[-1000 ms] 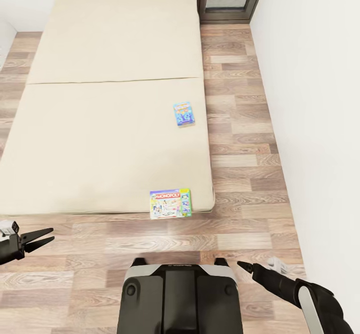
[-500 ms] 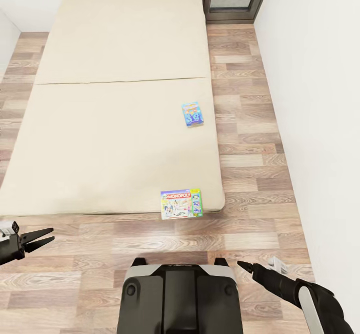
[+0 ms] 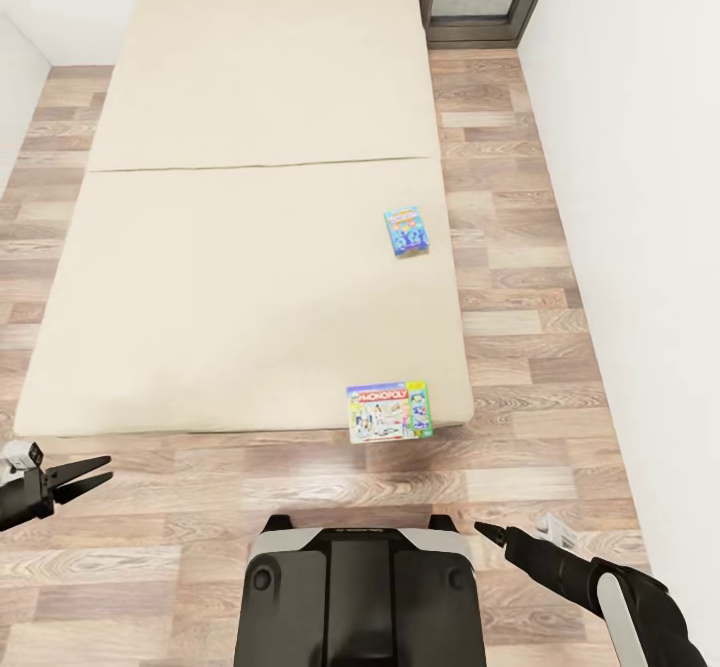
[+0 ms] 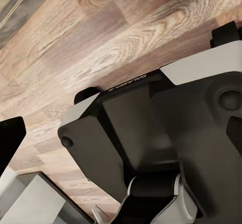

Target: Put all the toys in the child's room - the three board games (two on the bed and one on the table), the two jigsaw puzzles on the table, and the tennis ball on the table - inside the toy box on the table in the child's room.

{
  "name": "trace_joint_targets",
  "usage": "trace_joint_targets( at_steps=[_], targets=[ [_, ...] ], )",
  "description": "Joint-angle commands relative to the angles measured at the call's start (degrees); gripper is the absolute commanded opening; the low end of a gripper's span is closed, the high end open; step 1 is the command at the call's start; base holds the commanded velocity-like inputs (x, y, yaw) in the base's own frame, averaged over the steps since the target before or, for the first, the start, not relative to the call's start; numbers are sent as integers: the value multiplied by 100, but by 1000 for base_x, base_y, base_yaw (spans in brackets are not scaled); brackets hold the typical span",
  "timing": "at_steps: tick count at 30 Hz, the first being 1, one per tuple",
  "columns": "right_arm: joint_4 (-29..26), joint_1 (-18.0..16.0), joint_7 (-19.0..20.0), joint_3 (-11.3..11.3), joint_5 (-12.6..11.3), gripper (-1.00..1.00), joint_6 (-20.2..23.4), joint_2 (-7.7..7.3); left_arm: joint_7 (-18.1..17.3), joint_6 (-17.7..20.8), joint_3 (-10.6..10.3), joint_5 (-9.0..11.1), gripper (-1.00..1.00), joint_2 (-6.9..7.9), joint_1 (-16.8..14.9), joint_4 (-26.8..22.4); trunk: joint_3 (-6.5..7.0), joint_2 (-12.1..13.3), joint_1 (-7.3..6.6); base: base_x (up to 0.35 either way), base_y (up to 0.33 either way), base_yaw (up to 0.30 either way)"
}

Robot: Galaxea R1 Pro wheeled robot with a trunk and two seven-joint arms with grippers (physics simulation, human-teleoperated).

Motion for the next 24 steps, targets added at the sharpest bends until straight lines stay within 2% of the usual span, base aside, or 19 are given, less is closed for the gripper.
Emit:
trace_joint_targets(
  at_steps=[1,7,14,17,24],
  targets=[
    [-2,-2,29,-13,10,100,31,2,-25,37,1,-6,100,-14,-2,-7,-6,-9,4,18,35,0],
    [16,-3,27,-85,1,100,37,0,-25,-29,-1,-6,100,-69,-2,-27,-6,-9,4,9,17,0],
    [108,-5,71,-588,-78,100,31,12,-25,4,-5,-5,100,-90,-2,-33,-6,-9,4,2,3,0],
    [246,-5,96,-724,-139,100,26,18,-25,18,-9,-5,100,-113,-2,-33,-60,-129,69,0,0,0],
    [602,-12,162,-848,-416,100,-70,62,-25,184,-22,-9,100,-299,-2,-68,-77,-169,91,0,0,0]
  ],
)
